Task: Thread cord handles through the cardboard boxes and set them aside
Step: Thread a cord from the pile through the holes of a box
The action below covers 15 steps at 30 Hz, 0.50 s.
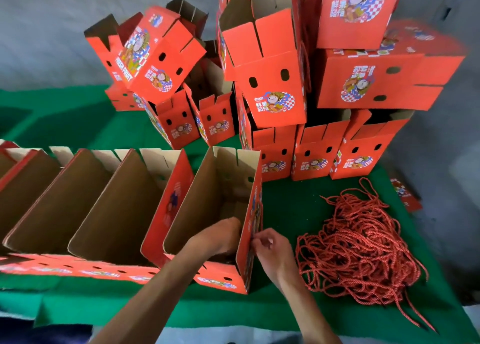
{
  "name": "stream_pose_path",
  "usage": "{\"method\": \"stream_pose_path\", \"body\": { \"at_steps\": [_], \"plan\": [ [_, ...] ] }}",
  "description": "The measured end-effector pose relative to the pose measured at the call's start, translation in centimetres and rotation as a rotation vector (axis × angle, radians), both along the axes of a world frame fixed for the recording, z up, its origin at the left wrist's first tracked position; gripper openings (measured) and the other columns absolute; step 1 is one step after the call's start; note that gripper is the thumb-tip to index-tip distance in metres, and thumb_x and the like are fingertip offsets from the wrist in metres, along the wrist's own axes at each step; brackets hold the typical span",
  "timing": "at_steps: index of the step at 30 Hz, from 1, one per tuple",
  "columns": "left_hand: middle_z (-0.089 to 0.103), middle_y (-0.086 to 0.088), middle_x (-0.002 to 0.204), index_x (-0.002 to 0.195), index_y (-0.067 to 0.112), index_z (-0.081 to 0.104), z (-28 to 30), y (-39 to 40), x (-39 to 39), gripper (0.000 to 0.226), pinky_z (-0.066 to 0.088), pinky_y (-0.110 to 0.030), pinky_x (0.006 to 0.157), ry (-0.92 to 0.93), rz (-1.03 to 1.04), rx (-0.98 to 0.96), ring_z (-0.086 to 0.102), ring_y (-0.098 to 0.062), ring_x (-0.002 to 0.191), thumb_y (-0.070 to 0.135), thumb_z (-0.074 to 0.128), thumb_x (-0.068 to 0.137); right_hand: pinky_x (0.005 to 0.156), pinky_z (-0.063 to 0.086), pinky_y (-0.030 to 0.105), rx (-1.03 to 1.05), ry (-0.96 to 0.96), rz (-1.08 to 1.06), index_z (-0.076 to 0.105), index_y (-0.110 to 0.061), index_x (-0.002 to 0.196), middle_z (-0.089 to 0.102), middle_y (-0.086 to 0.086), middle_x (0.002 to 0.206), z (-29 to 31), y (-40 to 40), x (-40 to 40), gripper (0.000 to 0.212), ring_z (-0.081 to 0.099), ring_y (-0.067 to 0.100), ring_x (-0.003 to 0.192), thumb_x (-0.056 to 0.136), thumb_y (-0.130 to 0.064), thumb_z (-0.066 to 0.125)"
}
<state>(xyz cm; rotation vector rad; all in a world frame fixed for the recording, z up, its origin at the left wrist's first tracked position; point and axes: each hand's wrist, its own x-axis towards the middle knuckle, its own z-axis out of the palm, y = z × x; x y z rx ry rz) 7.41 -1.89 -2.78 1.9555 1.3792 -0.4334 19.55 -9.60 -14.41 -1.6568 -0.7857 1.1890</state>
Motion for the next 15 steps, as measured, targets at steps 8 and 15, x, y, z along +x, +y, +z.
{"method": "stream_pose_path", "body": {
  "at_steps": [8, 15],
  "plan": [
    [0.07, -0.009, 0.116, 0.126, 0.011, 0.061, -1.5, 0.5, 0.8, 0.027, 0.06, -0.04, 0.091, 0.161, -0.158, 0.132, 0.071, -0.027, 0.101, 0.013, 0.059, 0.1, 0.076, 0.044, 0.015, 0.096, -0.044, 0.035, 0.055, -0.051, 0.113, 0.065, -0.033, 0.097, 8.0, 2.5, -1.1, 0.051, 0.059, -0.019, 0.093, 0.077, -0.087, 0.053],
    [0.066, -0.01, 0.125, 0.124, 0.015, 0.061, 0.0, 0.9, -0.1, 0.03, 0.053, -0.044, 0.094, 0.212, -0.141, 0.424, 0.064, -0.033, 0.116, 0.033, 0.055, 0.1, 0.087, 0.047, 0.04, -0.133, -0.755, 0.351, 0.053, -0.014, 0.125, 0.059, 0.012, 0.126, 13.4, 5.3, 0.5, 0.025, 0.059, 0.036, 0.115, 0.101, -0.021, 0.05]
  ]
}}
